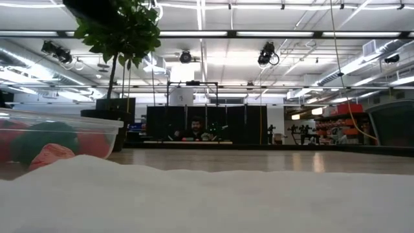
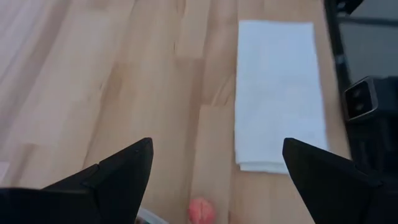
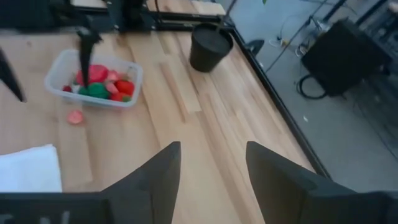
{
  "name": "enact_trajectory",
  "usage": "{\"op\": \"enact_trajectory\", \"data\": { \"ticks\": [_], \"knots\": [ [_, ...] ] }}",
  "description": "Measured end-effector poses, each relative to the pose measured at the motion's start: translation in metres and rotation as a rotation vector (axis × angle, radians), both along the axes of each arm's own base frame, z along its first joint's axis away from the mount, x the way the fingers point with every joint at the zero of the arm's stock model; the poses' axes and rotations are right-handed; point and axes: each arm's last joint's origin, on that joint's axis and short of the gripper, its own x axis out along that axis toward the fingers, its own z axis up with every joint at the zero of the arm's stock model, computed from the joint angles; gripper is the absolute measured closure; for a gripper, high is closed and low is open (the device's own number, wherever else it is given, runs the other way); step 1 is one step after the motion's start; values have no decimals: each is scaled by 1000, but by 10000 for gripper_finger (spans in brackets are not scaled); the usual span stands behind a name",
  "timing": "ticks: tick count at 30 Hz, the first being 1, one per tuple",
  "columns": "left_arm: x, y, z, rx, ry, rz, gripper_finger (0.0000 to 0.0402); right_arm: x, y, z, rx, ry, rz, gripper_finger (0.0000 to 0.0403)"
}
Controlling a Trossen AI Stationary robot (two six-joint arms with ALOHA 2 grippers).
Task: Pick and placing Produce into tupperware
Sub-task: Put the pink peach into the transparent bin
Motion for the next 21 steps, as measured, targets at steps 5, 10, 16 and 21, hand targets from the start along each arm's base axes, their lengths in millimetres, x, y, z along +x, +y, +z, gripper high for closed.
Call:
{"op": "enact_trajectory", "data": {
  "ticks": [5, 10, 16, 21],
  "knots": [
    [7, -5, -18, 37, 46, 2, 37, -7, 15, -1, -28, -13, 37, 211],
    [15, -1, -27, 90, 71, -8, 37, -12, 23, -5, -29, -4, 61, 211],
    [23, 10, -28, 91, 72, 34, 37, -14, 27, -12, -46, 22, 75, 210],
    [27, 18, -29, 79, 103, 40, 37, -13, 27, -22, -52, 40, 60, 210]
  ]
}}
